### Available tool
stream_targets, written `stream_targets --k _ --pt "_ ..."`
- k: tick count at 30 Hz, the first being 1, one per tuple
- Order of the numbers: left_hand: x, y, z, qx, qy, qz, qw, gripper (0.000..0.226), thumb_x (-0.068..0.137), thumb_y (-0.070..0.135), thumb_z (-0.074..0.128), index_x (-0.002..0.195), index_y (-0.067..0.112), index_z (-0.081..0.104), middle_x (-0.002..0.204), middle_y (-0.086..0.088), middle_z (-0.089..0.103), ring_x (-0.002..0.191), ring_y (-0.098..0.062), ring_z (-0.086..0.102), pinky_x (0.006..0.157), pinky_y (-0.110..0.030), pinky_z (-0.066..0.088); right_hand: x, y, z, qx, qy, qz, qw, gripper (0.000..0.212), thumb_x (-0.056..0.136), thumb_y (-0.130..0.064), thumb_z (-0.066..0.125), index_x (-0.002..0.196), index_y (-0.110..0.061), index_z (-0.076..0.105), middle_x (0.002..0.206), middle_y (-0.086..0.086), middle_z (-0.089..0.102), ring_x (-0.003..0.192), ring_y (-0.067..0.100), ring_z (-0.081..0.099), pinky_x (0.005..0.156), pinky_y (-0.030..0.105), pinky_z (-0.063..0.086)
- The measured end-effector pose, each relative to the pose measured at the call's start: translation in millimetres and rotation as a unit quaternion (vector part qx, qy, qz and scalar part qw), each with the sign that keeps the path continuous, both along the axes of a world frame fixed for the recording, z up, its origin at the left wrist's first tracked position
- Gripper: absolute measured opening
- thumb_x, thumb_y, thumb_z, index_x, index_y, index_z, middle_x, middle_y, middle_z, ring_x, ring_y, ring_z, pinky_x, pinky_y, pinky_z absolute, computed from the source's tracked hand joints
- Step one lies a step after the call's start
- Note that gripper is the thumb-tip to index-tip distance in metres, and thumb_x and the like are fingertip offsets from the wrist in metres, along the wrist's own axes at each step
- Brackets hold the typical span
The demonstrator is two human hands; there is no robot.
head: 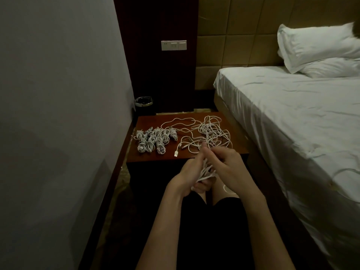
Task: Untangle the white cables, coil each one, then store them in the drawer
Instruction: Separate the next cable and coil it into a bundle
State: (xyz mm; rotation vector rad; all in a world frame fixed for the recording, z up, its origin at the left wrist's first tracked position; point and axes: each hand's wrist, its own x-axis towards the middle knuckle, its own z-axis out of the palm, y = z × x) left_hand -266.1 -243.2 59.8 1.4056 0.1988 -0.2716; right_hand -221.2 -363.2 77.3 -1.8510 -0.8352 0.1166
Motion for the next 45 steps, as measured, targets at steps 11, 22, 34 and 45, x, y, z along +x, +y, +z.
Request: stream_targets --k 11,22,34,45 --pt "9 -1 -5 0.186 0.043 0.198 0.961 0.039 0.099 0.04 0.045 0.08 0.01 0.061 0.062 -0.001 0.054 0.05 -0.013 0.044 0.045 -0.022 0.032 6 2 -11 0.025 -0.074 -0.122 0.989 0.034 0.092 -0.037 0.057 0.078 -0.009 0.07 0.07 -0.002 0.061 0.062 0.008 0.055 0.058 0.014 0.04" --pt "-1 4 4 0.354 -0.09 0.141 0.92 0.039 0.1 0.022 0.046 0.138 0.022 0.039 0.081 -0.004 0.063 0.061 -0.012 0.053 0.061 -0.034 0.046 7 -26 19 0.035 0.089 0.041 0.995 0.014 0.089 -0.006 0.061 0.076 -0.002 0.065 0.062 0.001 0.058 0.057 0.006 0.053 0.054 0.01 0.042" --pt "16 4 25 0.383 -0.225 0.309 0.841 0.035 0.103 0.018 0.039 0.137 0.017 0.043 0.055 0.007 0.042 0.039 -0.006 0.038 0.042 -0.02 0.029 3 7 -5 -0.167 0.089 0.055 0.98 0.044 0.092 -0.039 0.044 0.055 -0.02 0.056 0.058 0.001 0.054 0.058 0.017 0.051 0.071 0.046 0.045" --pt "13 5 14 0.394 -0.16 0.099 0.9 0.06 0.099 0.014 0.046 0.151 0.033 0.022 0.072 -0.009 0.063 0.052 -0.015 0.051 0.054 -0.037 0.051 3 -16 20 -0.07 -0.13 -0.037 0.988 0.02 0.089 -0.024 0.065 0.078 -0.01 0.072 0.056 -0.002 0.06 0.05 0.006 0.051 0.05 0.013 0.04"
